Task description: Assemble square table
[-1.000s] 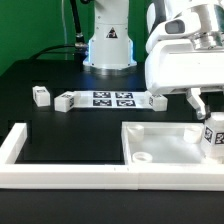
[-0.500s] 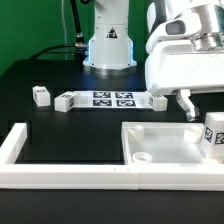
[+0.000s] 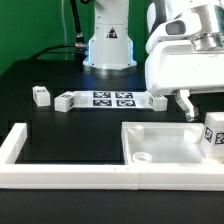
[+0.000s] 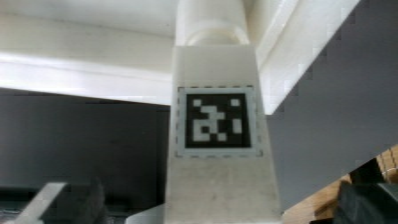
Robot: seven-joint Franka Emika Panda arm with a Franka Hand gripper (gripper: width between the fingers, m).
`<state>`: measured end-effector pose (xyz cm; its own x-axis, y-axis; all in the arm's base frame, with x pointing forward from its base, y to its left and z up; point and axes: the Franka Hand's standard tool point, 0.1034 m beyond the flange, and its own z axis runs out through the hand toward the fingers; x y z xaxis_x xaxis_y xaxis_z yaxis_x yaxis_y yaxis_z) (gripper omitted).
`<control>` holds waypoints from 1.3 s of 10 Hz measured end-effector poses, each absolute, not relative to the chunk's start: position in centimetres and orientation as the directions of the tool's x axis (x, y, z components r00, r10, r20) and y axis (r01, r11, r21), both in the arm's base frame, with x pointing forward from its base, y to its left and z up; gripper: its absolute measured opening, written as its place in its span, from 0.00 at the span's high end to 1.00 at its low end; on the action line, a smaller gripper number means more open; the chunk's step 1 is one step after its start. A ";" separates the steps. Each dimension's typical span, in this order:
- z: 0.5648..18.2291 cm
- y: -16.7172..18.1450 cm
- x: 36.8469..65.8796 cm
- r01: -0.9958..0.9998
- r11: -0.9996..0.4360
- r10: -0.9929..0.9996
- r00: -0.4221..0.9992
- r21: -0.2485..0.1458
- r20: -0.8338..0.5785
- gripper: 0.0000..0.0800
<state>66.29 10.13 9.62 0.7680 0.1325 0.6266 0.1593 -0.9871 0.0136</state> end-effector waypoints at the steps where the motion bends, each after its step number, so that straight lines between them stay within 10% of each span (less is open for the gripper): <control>1: 9.5 10.1 66.3 0.160 -0.987 0.134 0.771 0.014 0.623 0.19; 9: 8.7 10.6 67.0 0.163 -0.985 0.157 0.984 -0.063 0.081 0.19; 13: 8.9 10.3 68.3 0.157 -0.986 0.154 0.987 -0.064 0.046 0.19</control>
Offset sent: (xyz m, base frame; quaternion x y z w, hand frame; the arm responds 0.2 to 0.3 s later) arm 0.0179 -0.0041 -0.0007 0.0063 -0.1196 0.0061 0.9928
